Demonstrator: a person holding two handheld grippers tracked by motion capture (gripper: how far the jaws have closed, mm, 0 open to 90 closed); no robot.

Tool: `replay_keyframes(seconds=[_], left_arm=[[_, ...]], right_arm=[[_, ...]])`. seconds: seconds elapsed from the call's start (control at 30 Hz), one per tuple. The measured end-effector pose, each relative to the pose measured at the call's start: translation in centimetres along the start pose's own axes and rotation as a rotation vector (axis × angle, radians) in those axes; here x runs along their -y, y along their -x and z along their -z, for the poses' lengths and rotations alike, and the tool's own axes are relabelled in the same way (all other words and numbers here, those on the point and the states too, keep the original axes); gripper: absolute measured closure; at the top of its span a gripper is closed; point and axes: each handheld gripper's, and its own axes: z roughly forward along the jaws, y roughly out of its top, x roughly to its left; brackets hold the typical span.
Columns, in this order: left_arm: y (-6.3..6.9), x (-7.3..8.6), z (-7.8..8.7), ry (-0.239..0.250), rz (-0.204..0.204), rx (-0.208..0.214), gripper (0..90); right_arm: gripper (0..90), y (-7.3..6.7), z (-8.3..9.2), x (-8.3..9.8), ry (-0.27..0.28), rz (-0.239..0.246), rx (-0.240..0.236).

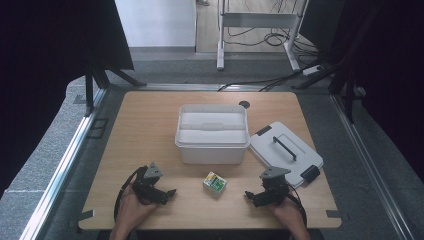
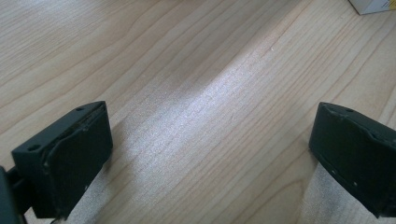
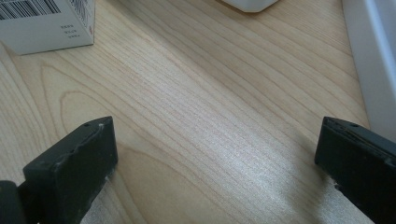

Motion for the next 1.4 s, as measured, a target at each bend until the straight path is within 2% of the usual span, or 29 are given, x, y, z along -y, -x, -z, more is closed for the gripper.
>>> replay_keyframes(seconds=[0.93, 1.1, 1.4], left_arm=[[0.0, 0.0, 0.0, 0.000, 0.000, -0.001, 0.0], [0.0, 0.0, 0.0, 0.000, 0.000, 0.000, 0.0], [0.0, 0.0, 0.0, 0.000, 0.000, 0.000, 0.0]], right_arm=[[0.0, 0.0, 0.1, 0.0, 0.000, -0.007, 0.000], [0.0, 0.0, 0.3, -0.1, -0.005, -0.015, -0.022], [0.0, -0.5, 1.2, -0.7, 0.018, 0.005, -0.038]])
